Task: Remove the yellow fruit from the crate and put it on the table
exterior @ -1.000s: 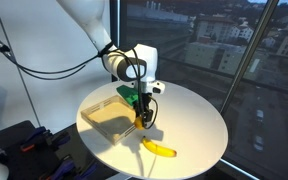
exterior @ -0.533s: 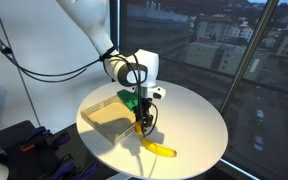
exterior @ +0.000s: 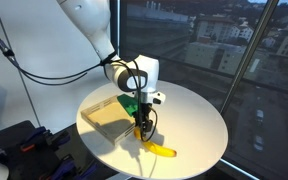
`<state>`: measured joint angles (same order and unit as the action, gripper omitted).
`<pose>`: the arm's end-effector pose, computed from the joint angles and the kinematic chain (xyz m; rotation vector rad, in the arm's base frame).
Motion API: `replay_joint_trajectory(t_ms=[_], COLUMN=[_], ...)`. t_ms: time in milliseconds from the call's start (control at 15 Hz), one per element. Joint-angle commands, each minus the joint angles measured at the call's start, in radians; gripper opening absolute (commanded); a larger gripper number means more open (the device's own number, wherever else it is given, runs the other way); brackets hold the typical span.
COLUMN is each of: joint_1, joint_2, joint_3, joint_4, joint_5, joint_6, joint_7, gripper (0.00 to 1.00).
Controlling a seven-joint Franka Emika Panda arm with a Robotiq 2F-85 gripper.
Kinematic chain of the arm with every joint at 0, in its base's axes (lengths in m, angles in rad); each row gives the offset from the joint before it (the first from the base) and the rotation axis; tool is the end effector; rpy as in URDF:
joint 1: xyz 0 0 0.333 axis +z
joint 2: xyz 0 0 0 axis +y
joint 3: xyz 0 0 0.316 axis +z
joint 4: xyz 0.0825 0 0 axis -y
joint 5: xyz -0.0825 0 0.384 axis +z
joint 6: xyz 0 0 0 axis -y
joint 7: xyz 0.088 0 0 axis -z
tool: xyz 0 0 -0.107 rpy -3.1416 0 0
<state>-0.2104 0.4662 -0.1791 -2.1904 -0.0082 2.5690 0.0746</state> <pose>0.5052 -0.2106 0.1667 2.9925 -0.6716 -0.1427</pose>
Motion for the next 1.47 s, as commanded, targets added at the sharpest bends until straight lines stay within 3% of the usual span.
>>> replay_joint_trajectory(t_ms=[0,467,533,600,667,1400], joint_1=[-0.008,-0.009,-0.009,-0.009,-0.009,-0.009], joint_2=[0.016,0.023,0.023,0.024,0.024,0.022], joint_3=[0.000,0.000,0.000,0.000,0.000,0.000], joint_4=[0.010,0.011,0.011,0.012,0.012,0.012], joint_5=[0.019,0.019,0.019,0.019,0.019,0.020], joint_6=[0.011,0.009,0.008,0.007,0.007,0.005], joint_7=[-0.018,-0.019,-0.019,-0.019,-0.019,-0.020], gripper=[0.43,0.43,0.78,0.92,0.98,1.00])
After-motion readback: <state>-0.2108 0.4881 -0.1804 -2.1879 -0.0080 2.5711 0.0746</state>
